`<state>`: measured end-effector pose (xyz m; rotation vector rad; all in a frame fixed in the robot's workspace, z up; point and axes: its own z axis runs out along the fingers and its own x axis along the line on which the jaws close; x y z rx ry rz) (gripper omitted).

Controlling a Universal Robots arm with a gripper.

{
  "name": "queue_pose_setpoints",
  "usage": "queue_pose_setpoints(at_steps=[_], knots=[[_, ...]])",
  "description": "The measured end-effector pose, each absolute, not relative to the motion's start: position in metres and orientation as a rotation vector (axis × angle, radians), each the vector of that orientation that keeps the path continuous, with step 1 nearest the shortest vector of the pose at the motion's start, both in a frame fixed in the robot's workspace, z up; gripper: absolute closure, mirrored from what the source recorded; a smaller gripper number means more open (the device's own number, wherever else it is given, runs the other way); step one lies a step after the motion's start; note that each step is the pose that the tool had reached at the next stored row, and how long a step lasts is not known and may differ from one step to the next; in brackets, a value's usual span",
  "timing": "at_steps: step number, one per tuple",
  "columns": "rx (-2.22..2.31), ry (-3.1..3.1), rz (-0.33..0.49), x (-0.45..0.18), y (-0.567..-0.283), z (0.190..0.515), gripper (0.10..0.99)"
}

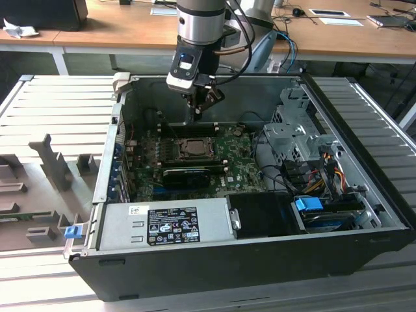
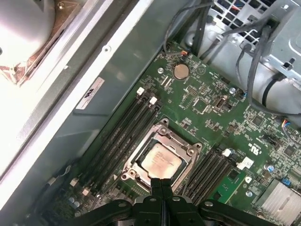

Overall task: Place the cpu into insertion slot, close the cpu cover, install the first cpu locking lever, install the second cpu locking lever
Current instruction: 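Install the first cpu locking lever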

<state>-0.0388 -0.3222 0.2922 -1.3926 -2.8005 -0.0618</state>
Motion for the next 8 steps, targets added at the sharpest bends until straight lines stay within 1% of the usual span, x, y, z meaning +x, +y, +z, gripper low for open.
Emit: queue_pose_setpoints(at_steps=[8], knots=[[-1.276, -2.854, -0.061, -0.0388, -0.3222, 0.2922, 0.980]])
